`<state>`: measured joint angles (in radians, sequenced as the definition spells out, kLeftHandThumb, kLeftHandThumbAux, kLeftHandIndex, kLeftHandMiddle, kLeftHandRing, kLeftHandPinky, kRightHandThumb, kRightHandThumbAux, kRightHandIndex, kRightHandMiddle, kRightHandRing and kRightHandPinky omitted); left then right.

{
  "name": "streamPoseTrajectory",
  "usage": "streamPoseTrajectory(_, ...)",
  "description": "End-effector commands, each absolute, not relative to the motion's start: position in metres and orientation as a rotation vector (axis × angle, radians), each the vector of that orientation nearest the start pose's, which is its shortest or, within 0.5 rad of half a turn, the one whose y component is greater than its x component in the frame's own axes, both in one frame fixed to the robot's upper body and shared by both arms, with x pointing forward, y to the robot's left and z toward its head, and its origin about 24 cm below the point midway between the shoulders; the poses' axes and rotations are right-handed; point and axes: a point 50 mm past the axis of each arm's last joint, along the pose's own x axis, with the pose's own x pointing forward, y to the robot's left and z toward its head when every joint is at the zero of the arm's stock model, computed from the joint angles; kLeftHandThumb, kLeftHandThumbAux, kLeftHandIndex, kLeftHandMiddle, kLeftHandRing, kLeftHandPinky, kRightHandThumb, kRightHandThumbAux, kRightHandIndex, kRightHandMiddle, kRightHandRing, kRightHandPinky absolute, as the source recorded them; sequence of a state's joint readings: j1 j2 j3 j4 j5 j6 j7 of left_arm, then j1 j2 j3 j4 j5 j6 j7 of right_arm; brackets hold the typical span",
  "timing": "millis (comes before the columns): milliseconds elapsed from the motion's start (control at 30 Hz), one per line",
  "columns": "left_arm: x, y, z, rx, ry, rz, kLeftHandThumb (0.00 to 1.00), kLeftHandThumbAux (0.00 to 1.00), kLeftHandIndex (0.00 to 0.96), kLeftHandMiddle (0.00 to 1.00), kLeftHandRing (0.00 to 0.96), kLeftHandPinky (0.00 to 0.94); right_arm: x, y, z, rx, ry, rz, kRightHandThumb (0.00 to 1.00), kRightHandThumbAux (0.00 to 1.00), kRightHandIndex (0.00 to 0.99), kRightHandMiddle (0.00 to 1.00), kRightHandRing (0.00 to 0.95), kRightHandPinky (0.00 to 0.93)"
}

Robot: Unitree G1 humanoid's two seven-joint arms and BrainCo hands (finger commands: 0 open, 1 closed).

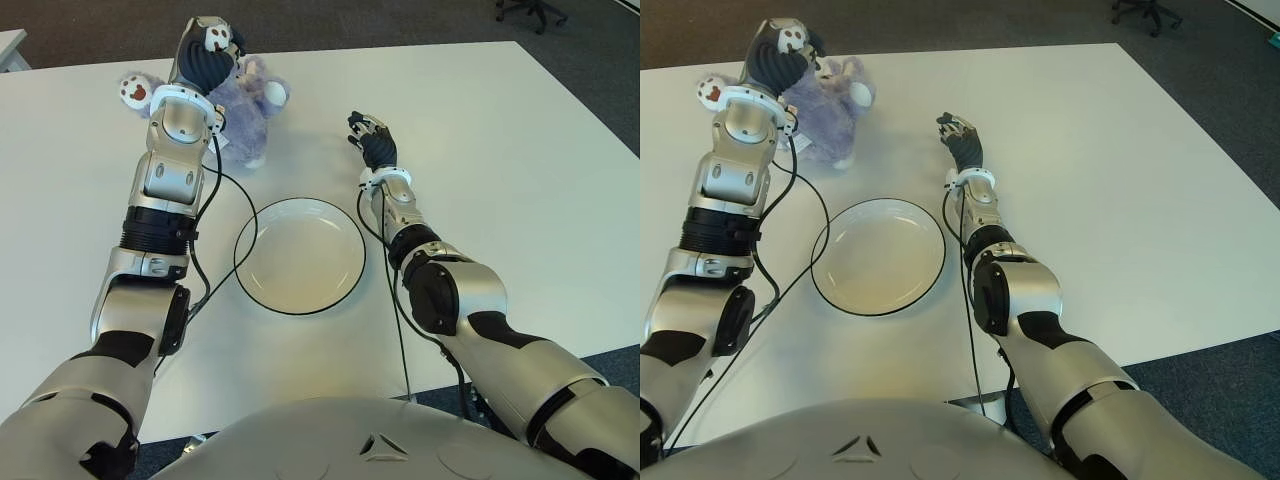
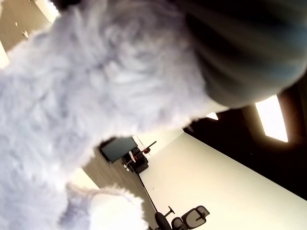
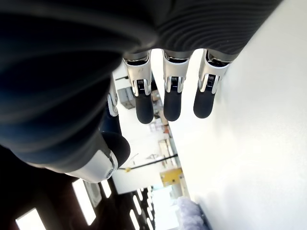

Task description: Put the doll into the plate.

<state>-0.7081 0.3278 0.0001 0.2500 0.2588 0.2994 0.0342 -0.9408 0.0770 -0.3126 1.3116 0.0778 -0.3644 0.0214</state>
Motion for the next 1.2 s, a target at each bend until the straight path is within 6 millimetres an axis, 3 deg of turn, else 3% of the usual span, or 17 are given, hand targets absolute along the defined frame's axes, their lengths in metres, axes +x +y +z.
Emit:
streamPoseTrajectory(33,0.371,0.188,0.193,0.576,-0.180,0.118,0.699,0.692,0.818,0.852,0.869,0.869,0.362,-0.063,0.030,0.279,0.238,0.102,0.706,0.729,0.406,0.149,0.110,0.136)
streamPoseTrajectory(967,0.401,0.172,0.226,0.614,-0.210,0.043,0.591,0.681,0.790,0.844,0.866,0.857,0.362,-0.059,0.031,0.244,0.240,0.129,0.701,0.732,0.405,0.163,0.128,0.163)
streamPoseTrajectory(1067,0.403,0.169,0.230,0.633,-0.209,0.050,0.554,0.681,0.710,0.838,0.858,0.843,0.362,-0.059,0.031,0.247,0.239,0.131,0.700,0.732,0.405,0.167,0.132,0.165)
streamPoseTrajectory(1200,0.404,0.165,0.237,0.641,-0.212,0.053,0.537,0.682,0.694,0.836,0.857,0.841,0.362,-0.058,0.032,0.246,0.238,0.132,0.700,0.732,0.405,0.169,0.133,0.164)
